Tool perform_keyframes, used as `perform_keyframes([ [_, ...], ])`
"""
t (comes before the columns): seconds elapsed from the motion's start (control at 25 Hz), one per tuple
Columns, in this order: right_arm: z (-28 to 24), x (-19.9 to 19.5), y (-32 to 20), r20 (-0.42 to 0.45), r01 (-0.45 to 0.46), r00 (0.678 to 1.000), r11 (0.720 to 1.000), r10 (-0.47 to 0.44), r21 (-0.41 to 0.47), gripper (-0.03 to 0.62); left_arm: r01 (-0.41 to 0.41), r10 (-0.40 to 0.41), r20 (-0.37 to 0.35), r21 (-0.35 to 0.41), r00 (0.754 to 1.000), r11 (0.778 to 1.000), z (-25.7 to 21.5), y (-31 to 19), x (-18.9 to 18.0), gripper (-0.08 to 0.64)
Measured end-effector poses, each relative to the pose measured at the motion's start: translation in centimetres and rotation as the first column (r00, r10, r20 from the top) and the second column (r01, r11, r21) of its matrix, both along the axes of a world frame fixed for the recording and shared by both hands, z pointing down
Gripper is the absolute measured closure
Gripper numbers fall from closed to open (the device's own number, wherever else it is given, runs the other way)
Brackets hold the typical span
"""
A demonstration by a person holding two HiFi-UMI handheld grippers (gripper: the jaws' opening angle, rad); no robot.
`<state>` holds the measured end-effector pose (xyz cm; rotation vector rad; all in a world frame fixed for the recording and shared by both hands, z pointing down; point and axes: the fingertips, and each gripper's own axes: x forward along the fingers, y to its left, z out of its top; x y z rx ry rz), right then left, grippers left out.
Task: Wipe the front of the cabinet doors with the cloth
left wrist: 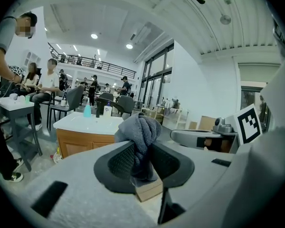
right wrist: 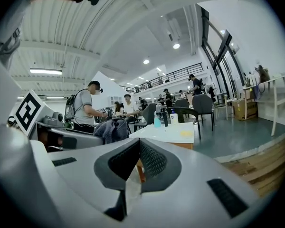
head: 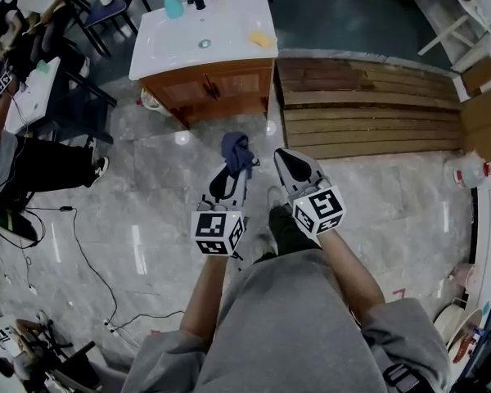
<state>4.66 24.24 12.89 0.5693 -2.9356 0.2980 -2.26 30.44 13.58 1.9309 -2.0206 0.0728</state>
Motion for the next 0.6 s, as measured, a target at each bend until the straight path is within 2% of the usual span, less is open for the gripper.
perform_keyframes([
  [0.6, 1.7, -3.8, -11.9, 0.013, 0.046, 0.999, 0.996, -0.046, -0.075, 0.581, 0.063, -0.065, -0.031, -0.07, 0.997, 0.996, 1.8, -10.8, -3.2, 0.465],
])
